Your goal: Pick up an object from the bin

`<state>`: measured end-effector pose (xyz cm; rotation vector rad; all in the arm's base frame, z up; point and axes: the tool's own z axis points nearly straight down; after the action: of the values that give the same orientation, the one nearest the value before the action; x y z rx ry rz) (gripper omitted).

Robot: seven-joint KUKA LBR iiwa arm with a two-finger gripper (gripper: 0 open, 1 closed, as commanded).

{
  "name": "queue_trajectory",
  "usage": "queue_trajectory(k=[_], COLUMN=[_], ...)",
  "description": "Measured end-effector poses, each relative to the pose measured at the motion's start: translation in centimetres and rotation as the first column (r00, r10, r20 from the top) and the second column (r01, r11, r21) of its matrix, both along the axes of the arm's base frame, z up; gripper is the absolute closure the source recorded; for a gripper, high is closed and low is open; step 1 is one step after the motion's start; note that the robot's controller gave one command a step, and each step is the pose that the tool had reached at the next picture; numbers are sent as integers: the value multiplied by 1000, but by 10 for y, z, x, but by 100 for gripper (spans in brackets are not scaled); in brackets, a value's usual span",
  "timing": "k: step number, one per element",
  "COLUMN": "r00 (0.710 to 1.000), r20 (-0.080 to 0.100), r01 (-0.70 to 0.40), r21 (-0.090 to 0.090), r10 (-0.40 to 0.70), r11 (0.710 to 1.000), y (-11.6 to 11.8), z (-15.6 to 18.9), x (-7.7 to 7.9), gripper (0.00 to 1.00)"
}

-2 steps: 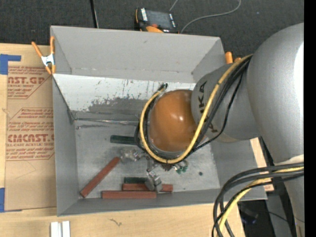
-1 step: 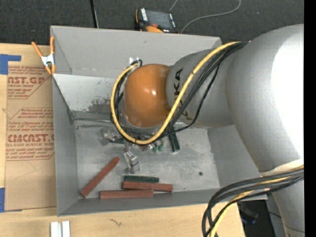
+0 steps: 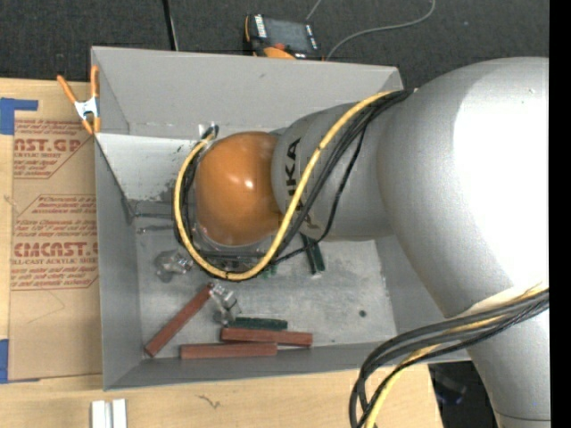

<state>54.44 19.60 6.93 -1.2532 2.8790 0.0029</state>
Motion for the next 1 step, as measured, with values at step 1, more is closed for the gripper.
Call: queue_trajectory(k=[1], r00=[1000], r20=[1], r01=[1], r21=[0], r10=[-1], r11=[1000], y=[-1], z=[1], x=[1], gripper=[100])
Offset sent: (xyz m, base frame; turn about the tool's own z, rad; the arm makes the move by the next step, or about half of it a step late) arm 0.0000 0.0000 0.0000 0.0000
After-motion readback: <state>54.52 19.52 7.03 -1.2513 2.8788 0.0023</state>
